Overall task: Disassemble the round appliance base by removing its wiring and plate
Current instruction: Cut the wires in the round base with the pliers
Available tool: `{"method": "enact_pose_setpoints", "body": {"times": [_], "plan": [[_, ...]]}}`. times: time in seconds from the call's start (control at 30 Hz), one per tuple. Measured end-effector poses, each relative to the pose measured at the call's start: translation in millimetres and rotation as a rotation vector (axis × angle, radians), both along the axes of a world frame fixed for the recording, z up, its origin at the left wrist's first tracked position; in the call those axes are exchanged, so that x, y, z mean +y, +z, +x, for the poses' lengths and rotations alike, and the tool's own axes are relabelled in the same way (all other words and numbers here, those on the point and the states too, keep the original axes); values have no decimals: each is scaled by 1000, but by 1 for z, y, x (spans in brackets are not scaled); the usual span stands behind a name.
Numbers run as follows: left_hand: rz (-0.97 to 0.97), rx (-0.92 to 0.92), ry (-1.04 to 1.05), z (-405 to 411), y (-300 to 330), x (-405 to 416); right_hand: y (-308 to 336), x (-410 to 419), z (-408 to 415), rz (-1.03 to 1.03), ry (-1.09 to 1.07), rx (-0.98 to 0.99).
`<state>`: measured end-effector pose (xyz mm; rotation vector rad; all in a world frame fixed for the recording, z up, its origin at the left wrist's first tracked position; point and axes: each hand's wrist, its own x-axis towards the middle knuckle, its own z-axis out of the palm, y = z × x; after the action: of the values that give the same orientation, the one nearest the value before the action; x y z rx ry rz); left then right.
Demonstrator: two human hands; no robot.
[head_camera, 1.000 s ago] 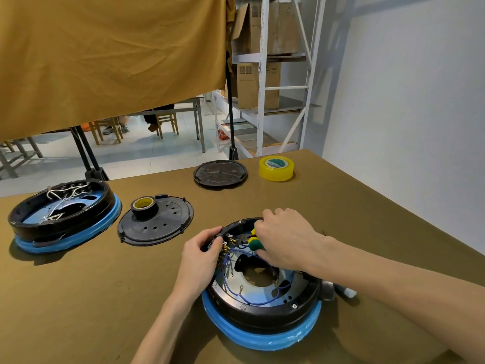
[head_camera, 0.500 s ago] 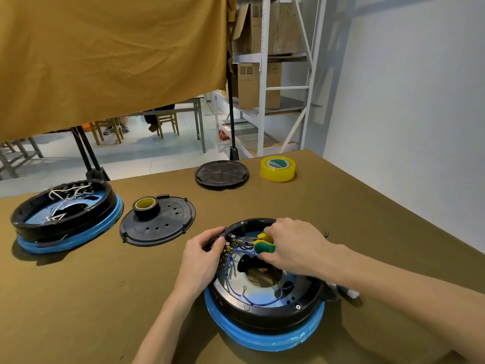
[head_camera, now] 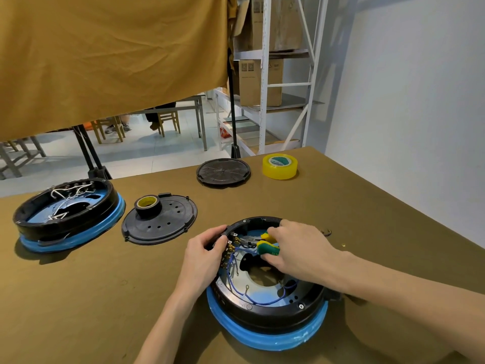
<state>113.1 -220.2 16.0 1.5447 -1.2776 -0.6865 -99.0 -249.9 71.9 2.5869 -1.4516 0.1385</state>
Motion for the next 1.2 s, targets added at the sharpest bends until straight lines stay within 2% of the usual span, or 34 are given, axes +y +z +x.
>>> {"method": "enact_pose_setpoints", "body": {"times": [0.03,0.13,0.27,0.43,0.53,0.6,0.67,0.73,0.77,0.93,1.03,1.2], "plan": [[-1,-4,1,0,0,0,1,1,0,8,3,-7],[-9,-2,-3,0,-1,-1,-5,5,5,-144,60,57],[-10,17,11,2,-1,-2,5,3,-5,35,-37,-5],[-10,64,19,1,0,-4,8,7,-19,-102,22,7],[-1,74,17,1,-1,-2,9,4,-18,-105,6,-35],[-4,81,22,1,-1,-1,8,0,-24,-44,-35,-133],[-12,85,28,0,-1,0,5,-6,-34,32,-100,-311],[-14,88,31,-1,0,-1,3,-17,-49,35,-176,-470],[-15,87,31,-1,0,-1,1,-24,-56,14,-222,-490],[-4,66,15,0,0,-1,-21,-50,-82,-8,-428,-316],[8,56,-2,3,0,-1,-35,-53,-92,41,-468,-217],[7,60,-2,2,-1,-1,-38,-54,-102,64,-475,-165]]}}
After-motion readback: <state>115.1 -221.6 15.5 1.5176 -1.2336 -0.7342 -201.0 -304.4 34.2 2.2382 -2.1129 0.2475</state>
